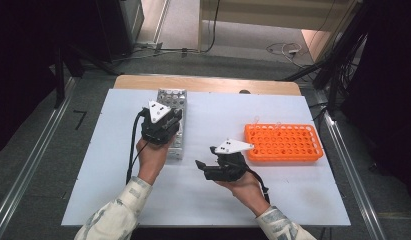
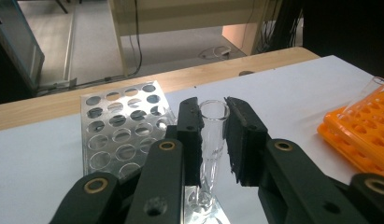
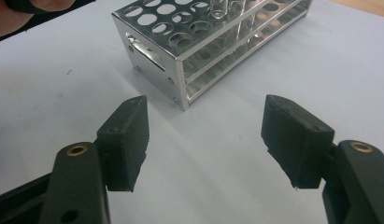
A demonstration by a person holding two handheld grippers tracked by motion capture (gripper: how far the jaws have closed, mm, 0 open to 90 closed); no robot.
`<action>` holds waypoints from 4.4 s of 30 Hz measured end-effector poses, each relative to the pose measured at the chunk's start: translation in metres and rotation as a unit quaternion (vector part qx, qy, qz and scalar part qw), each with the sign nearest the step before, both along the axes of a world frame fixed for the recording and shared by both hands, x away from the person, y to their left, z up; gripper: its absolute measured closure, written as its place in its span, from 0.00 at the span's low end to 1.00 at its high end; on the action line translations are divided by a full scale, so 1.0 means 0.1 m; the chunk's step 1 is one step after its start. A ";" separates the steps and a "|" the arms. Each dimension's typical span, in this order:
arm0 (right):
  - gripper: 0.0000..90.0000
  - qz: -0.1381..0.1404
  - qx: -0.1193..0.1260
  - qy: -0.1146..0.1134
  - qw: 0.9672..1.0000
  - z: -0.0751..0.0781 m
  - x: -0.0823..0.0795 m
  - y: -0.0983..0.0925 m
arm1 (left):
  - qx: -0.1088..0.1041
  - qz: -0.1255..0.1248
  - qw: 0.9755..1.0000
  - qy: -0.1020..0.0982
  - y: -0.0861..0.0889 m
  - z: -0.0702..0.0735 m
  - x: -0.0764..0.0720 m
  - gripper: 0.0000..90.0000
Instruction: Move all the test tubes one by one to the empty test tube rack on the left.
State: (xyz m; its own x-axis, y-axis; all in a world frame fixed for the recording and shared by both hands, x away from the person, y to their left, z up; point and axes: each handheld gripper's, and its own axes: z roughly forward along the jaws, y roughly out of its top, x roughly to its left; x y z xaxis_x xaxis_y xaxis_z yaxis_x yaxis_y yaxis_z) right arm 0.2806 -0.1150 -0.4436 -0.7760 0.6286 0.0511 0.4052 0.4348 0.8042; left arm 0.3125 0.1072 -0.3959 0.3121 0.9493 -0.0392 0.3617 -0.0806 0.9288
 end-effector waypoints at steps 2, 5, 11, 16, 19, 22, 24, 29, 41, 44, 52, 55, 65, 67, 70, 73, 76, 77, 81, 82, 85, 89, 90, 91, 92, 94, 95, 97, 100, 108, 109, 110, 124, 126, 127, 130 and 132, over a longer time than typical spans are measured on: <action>0.34 0.000 -0.001 0.000 1.000 0.00 0.00 0.00 | 0.003 0.001 1.000 0.000 -0.01 -0.02 0.01 0.84; 0.34 0.000 -0.001 0.001 1.000 0.00 0.00 -0.01 | 0.014 0.002 1.000 -0.001 -0.04 -0.04 0.01 0.84; 0.34 0.000 -0.001 0.001 1.000 0.00 0.00 -0.01 | 0.026 0.008 1.000 0.004 -0.06 -0.13 0.02 0.84; 0.34 0.002 -0.004 0.000 1.000 -0.01 0.00 0.00 | 0.030 0.011 0.999 0.011 -0.05 -0.21 0.02 0.84; 0.34 0.002 -0.004 -0.001 1.000 -0.01 0.00 0.00 | 0.031 0.011 0.999 0.012 -0.06 -0.25 0.01 0.84; 0.34 0.002 -0.004 -0.001 1.000 -0.01 0.00 -0.01 | 0.034 0.011 0.999 0.016 -0.07 -0.28 0.01 0.84; 0.34 0.002 -0.004 -0.001 1.000 -0.01 0.00 -0.01 | 0.035 0.012 0.999 0.020 -0.08 -0.31 0.01 0.84; 0.34 0.000 -0.006 -0.003 1.000 0.00 -0.02 -0.01 | 0.039 0.009 0.999 0.025 -0.08 -0.35 -0.01 0.80; 0.34 -0.006 -0.004 -0.007 1.000 0.01 -0.01 -0.07 | 0.015 0.011 0.999 0.026 0.00 -0.30 -0.11 0.55; 0.34 -0.011 -0.003 -0.005 1.000 0.01 0.00 -0.10 | -0.002 0.017 0.999 0.029 0.04 -0.29 -0.15 0.43; 0.34 -0.021 -0.003 -0.007 1.000 0.02 0.02 -0.16 | -0.037 0.022 0.998 0.034 0.14 -0.28 -0.28 0.28; 0.34 -0.025 -0.003 -0.009 1.000 0.02 0.02 -0.20 | -0.035 0.022 0.999 0.033 0.16 -0.29 -0.33 0.27; 0.34 -0.046 -0.001 -0.008 0.999 0.04 0.06 -0.38 | -0.042 0.018 0.998 0.036 0.23 -0.30 -0.46 0.25; 0.34 -0.051 0.000 -0.010 0.999 0.04 0.07 -0.43 | -0.043 0.021 0.998 0.036 0.24 -0.30 -0.47 0.25; 0.34 -0.060 0.000 -0.009 0.998 0.04 0.09 -0.50 | -0.045 0.022 0.998 0.038 0.27 -0.31 -0.48 0.24; 0.32 -0.067 0.002 -0.012 0.998 0.05 0.10 -0.55 | -0.045 0.025 0.998 0.039 0.29 -0.32 -0.49 0.24; 0.30 -0.074 0.002 -0.012 0.997 0.06 0.12 -0.60 | -0.037 0.031 0.998 0.042 0.30 -0.33 -0.49 0.21; 0.29 -0.078 0.003 -0.010 0.997 0.06 0.12 -0.62 | -0.035 0.034 0.998 0.042 0.30 -0.34 -0.49 0.19; 0.27 -0.089 0.001 -0.012 0.996 0.06 0.14 -0.68 | -0.036 0.037 0.998 0.042 0.31 -0.36 -0.49 0.19; 0.27 -0.091 0.001 -0.012 0.996 0.07 0.14 -0.70 | -0.036 0.037 0.998 0.041 0.31 -0.36 -0.49 0.19; 0.27 -0.099 0.006 -0.013 0.995 0.09 0.15 -0.77 | -0.037 0.037 0.998 0.041 0.31 -0.37 -0.49 0.19; 0.27 -0.110 0.008 -0.014 0.994 0.10 0.16 -0.87 | -0.039 0.037 0.998 0.040 0.31 -0.37 -0.49 0.19; 0.27 -0.113 0.009 -0.015 0.993 0.10 0.16 -0.89 | -0.039 0.037 0.998 0.039 0.31 -0.37 -0.49 0.19; 0.27 -0.116 0.009 -0.015 0.993 0.11 0.16 -0.92 | -0.039 0.037 0.998 0.039 0.31 -0.37 -0.49 0.19; 0.27 -0.120 0.011 -0.015 0.993 0.11 0.16 -0.95 | -0.040 0.037 0.998 0.039 0.31 -0.37 -0.49 0.19; 0.27 -0.125 0.011 -0.016 0.992 0.12 0.17 -1.00 | -0.037 0.037 0.998 0.039 0.31 -0.37 -0.49 0.19; 0.27 -0.128 0.012 -0.016 0.992 0.12 0.17 -1.02 | -0.036 0.036 0.998 0.039 0.30 -0.37 -0.49 0.19; 0.27 -0.135 0.012 -0.017 0.991 0.12 0.18 -1.08 | -0.036 0.036 0.998 0.039 0.30 -0.37 -0.49 0.19; 0.28 -0.145 0.013 -0.018 0.989 0.12 0.20 -1.14 | -0.037 0.038 0.998 0.037 0.30 -0.37 -0.50 0.19; 0.29 -0.172 0.006 -0.028 0.985 0.12 0.25 -1.31 | -0.035 0.037 0.998 0.039 0.31 -0.38 -0.49 0.19; 0.29 -0.175 0.006 -0.029 0.984 0.12 0.25 -1.32 | -0.035 0.037 0.998 0.039 0.31 -0.38 -0.49 0.19; 0.29 -0.179 0.006 -0.028 0.983 0.12 0.26 -1.35 | -0.034 0.037 0.998 0.040 0.31 -0.38 -0.49 0.19; 0.32 -0.216 0.002 -0.030 0.976 0.09 0.36 -1.52 | -0.038 0.042 0.998 0.035 0.31 -0.37 -0.50 0.19; 0.33 -0.221 0.001 -0.032 0.975 0.08 0.39 -1.54 | -0.039 0.042 0.998 0.037 0.30 -0.37 -0.50 0.19; 0.33 -0.227 -0.001 -0.034 0.973 0.07 0.41 -1.55 | -0.039 0.043 0.998 0.037 0.30 -0.38 -0.50 0.19; 0.36 -0.241 -0.005 -0.037 0.970 0.03 0.48 -1.56 | -0.037 0.042 0.998 0.037 0.30 -0.38 -0.49 0.19; 0.38 -0.248 -0.008 -0.037 0.968 0.01 0.52 -1.57 | -0.036 0.041 0.998 0.037 0.29 -0.38 -0.49 0.19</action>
